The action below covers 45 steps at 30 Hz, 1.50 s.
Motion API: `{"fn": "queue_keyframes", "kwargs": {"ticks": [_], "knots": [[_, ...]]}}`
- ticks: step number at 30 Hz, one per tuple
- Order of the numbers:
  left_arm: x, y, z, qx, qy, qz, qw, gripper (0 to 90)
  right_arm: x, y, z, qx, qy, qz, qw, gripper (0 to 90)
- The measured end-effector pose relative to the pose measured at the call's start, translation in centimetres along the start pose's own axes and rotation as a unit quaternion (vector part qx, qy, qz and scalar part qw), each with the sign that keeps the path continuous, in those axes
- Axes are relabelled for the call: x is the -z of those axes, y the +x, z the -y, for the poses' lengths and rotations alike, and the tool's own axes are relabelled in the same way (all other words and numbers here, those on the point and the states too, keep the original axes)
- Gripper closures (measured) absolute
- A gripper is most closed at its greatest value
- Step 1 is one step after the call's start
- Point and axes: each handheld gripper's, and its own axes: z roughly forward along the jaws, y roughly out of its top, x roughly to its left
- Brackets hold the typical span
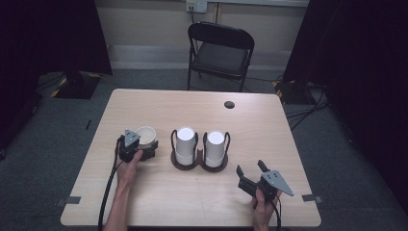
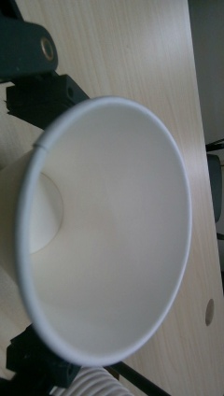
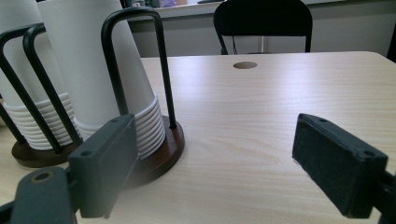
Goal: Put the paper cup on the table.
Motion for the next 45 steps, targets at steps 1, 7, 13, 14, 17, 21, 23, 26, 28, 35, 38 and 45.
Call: {"fn": "queue_keyframes", "kwargs": {"ticks": [1,7,13,14,17,21,23,26,28,35,38,45], "knots": [[0.1,-0.1,0.1,-0.002,-0.003,0.001,1.0000,15.7,0.0,0.0,0.0,0.000,-0.001,0.000,1.0000,13.7],[0.8,-0.6,0.8,0.004,-0.005,-0.005,1.0000,15.7,0.0,0.0,0.0,-0.001,-0.002,0.001,1.0000,13.6],[1.9,-0.6,1.2,0.014,-0.013,-0.015,0.9997,15.7,0.0,0.0,0.0,-0.002,-0.004,0.001,1.0000,13.7],[2.1,-0.8,1.3,0.020,-0.018,-0.017,0.9995,15.7,0.0,0.0,0.0,-0.002,-0.004,0.002,1.0000,13.7],[2.7,-0.9,1.6,0.022,-0.018,-0.007,0.9996,16.1,0.1,-0.1,0.0,-0.004,-0.003,0.001,1.0000,13.7],[3.8,-1.3,2.0,0.032,-0.030,-0.005,0.9990,16.2,0.1,-0.1,0.0,-0.003,-0.004,0.001,1.0000,13.7],[4.4,-1.7,2.1,0.034,-0.037,-0.005,0.9987,16.2,0.1,0.0,0.0,-0.002,-0.005,0.001,1.0000,13.7],[5.2,-2.5,2.2,0.024,-0.041,-0.001,0.9989,15.9,0.1,-0.1,0.0,-0.002,-0.006,0.002,1.0000,13.7],[5.7,-3.1,2.5,0.015,-0.041,0.000,0.9990,15.7,0.1,-0.1,0.0,-0.003,-0.006,0.002,1.0000,13.7],[7.2,-4.9,3.4,-0.004,-0.050,0.015,0.9986,15.7,0.1,-0.1,0.0,-0.003,-0.007,0.001,1.0000,13.7],[7.8,-5.8,3.8,-0.001,-0.051,0.026,0.9983,15.7,0.1,-0.1,0.0,-0.002,-0.006,0.002,1.0000,13.7],[8.8,-8.4,4.6,-0.004,-0.071,0.030,0.9970,15.6,0.0,0.0,0.0,0.001,-0.003,0.000,1.0000,13.7]]}}
